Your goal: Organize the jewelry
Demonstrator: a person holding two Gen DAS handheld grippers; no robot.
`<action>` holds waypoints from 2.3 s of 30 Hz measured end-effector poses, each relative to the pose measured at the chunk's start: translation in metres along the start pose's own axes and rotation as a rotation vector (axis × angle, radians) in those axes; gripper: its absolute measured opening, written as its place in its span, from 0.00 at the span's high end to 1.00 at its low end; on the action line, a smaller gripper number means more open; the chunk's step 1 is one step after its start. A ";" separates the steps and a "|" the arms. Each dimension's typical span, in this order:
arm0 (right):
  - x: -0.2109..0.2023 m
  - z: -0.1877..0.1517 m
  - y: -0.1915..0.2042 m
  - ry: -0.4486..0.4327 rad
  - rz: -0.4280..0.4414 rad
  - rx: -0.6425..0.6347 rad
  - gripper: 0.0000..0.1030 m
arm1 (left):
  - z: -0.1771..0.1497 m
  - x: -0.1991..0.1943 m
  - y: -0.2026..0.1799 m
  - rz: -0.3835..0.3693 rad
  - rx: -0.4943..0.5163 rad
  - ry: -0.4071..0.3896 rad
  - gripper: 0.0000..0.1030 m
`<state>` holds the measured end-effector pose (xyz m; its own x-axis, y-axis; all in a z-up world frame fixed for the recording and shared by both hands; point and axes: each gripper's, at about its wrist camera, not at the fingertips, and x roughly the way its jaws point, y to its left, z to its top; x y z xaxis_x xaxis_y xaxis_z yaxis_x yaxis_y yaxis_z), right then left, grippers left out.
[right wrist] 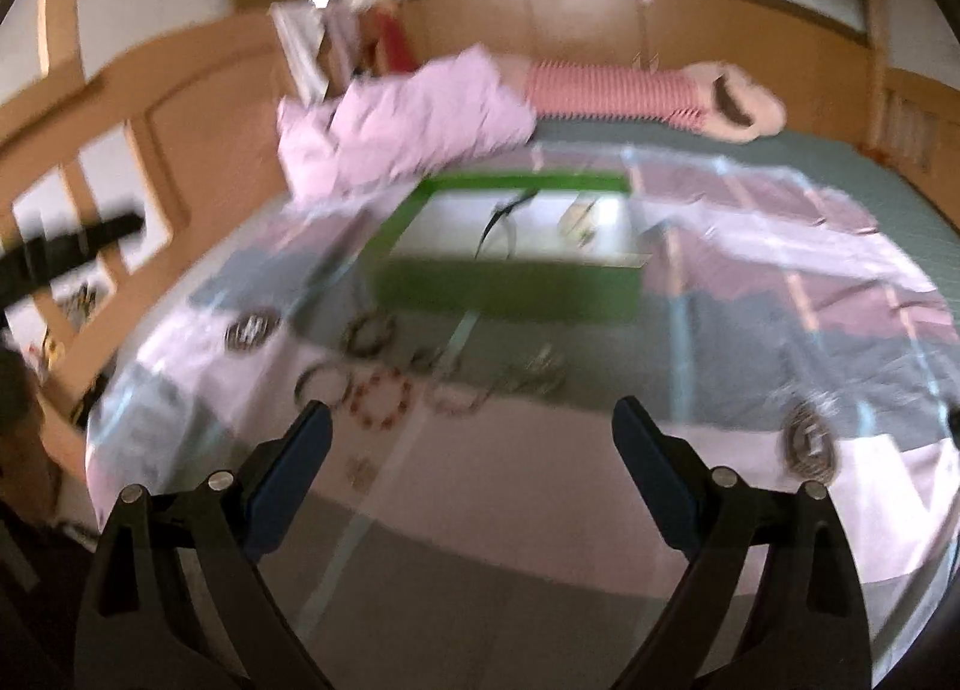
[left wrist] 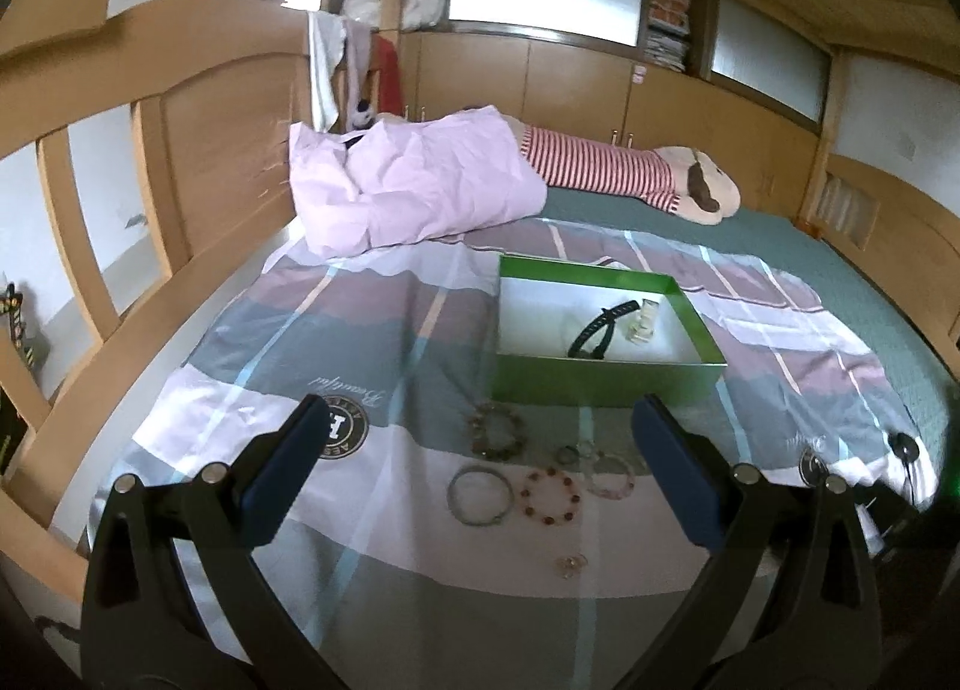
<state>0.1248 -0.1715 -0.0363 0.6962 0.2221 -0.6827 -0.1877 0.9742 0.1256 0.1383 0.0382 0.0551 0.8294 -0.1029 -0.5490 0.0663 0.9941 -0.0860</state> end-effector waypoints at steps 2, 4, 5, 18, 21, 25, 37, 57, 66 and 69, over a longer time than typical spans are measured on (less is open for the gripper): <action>0.021 -0.008 0.018 0.054 0.013 -0.058 0.18 | 0.002 0.001 0.004 0.003 -0.013 0.003 0.04; 0.040 -0.015 0.035 0.093 0.026 -0.119 0.25 | 0.003 0.002 0.007 0.001 -0.025 0.005 0.04; 0.050 -0.018 0.044 0.107 0.027 -0.148 0.29 | 0.004 0.003 0.008 -0.002 -0.031 0.006 0.04; 0.123 -0.031 0.061 0.257 0.045 -0.099 0.58 | 0.004 0.004 0.020 -0.007 -0.043 0.020 0.04; 0.129 -0.031 0.064 0.243 0.040 -0.111 0.65 | 0.004 0.004 0.022 -0.005 -0.046 0.021 0.04; 0.124 -0.028 0.066 0.238 0.056 -0.112 0.80 | 0.002 0.004 0.025 -0.002 -0.053 0.024 0.04; -0.013 0.040 0.007 -0.097 -0.026 -0.027 0.80 | -0.002 0.012 0.017 0.015 -0.026 0.049 0.04; -0.031 0.047 -0.047 -0.128 -0.054 0.066 0.80 | -0.031 0.071 -0.062 -0.034 0.114 0.186 0.04; -0.033 0.048 -0.057 -0.122 -0.038 0.094 0.80 | -0.059 0.130 -0.120 -0.038 0.303 0.258 0.27; -0.034 0.048 -0.060 -0.121 -0.036 0.101 0.80 | -0.056 0.148 -0.120 -0.048 0.271 0.292 0.31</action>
<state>0.1454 -0.2355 0.0140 0.7810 0.1844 -0.5967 -0.0949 0.9794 0.1784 0.2226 -0.0978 -0.0624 0.6316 -0.1158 -0.7666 0.2772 0.9571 0.0839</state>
